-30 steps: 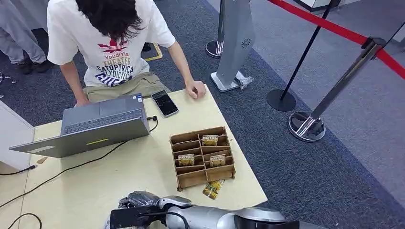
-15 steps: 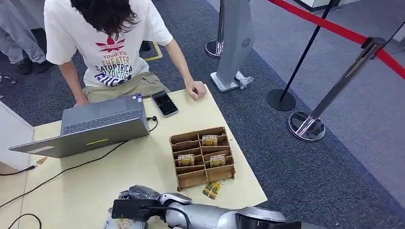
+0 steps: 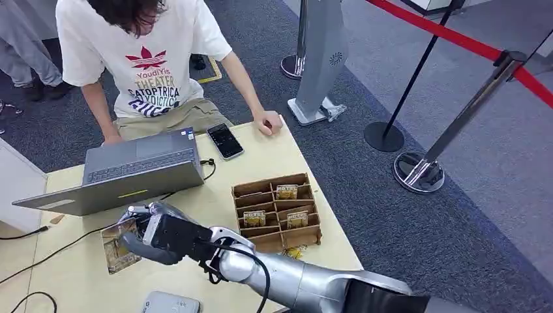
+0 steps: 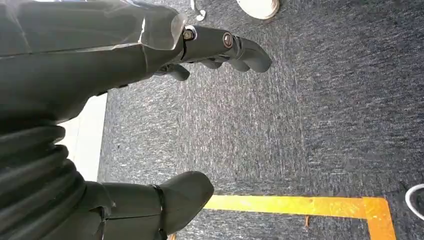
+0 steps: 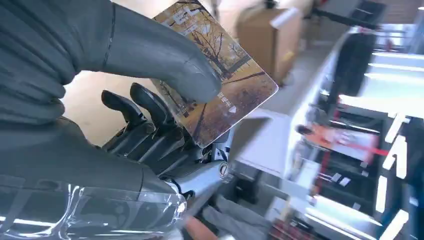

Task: Pass the card to the sensor for recognition and then transmit it.

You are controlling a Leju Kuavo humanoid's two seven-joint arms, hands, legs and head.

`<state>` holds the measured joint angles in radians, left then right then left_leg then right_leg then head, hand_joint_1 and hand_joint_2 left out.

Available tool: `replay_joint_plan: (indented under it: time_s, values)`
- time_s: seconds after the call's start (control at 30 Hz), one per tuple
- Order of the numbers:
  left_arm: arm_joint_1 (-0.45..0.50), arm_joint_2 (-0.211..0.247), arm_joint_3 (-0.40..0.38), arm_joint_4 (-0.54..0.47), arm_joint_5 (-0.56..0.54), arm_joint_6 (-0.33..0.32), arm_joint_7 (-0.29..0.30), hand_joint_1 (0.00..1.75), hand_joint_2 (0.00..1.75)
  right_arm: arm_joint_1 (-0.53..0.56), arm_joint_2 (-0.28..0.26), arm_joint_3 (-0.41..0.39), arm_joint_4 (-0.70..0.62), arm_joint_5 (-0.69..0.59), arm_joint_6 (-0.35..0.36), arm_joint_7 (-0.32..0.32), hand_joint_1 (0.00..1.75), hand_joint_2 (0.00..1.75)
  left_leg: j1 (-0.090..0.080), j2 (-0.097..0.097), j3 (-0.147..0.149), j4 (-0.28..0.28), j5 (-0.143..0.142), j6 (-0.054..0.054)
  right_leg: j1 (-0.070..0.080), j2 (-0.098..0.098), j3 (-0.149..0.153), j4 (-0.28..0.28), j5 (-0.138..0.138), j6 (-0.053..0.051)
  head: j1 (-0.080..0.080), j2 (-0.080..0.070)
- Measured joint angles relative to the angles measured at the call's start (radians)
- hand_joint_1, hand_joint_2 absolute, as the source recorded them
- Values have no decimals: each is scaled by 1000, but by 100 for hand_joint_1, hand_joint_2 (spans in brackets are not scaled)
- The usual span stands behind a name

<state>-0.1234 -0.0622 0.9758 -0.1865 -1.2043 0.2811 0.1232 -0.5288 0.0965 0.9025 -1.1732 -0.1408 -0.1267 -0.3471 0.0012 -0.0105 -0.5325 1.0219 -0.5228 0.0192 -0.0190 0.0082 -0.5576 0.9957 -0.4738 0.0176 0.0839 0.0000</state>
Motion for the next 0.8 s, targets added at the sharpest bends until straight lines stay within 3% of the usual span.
replay_joint_plan:
  time_s: [0.3, 0.47, 0.8]
  values:
    - [-1, 0, -3, 0, -9, -3, 1, 0, 175, -30, -14, -65, -130, 86, -76, 11, 175, 175, 0, 0, 0, 0, 0, 0, 0, 0, 0, 0, 0, 0, 0, 0]
    - [-3, 0, -6, 0, -14, -6, 10, 0, 175, -91, 2, -104, -104, 131, -100, 43, 175, 175, 0, 0, 0, 0, 0, 0, 0, 0, 0, 1, 0, 0, 0, 0]
    - [-8, -1, -31, 0, -32, -21, 21, 0, 175, -186, 47, -168, 9, 259, -220, 68, 175, 175, 0, 0, 0, 0, 0, 0, 0, 0, 0, 1, 0, 0, 0, 0]
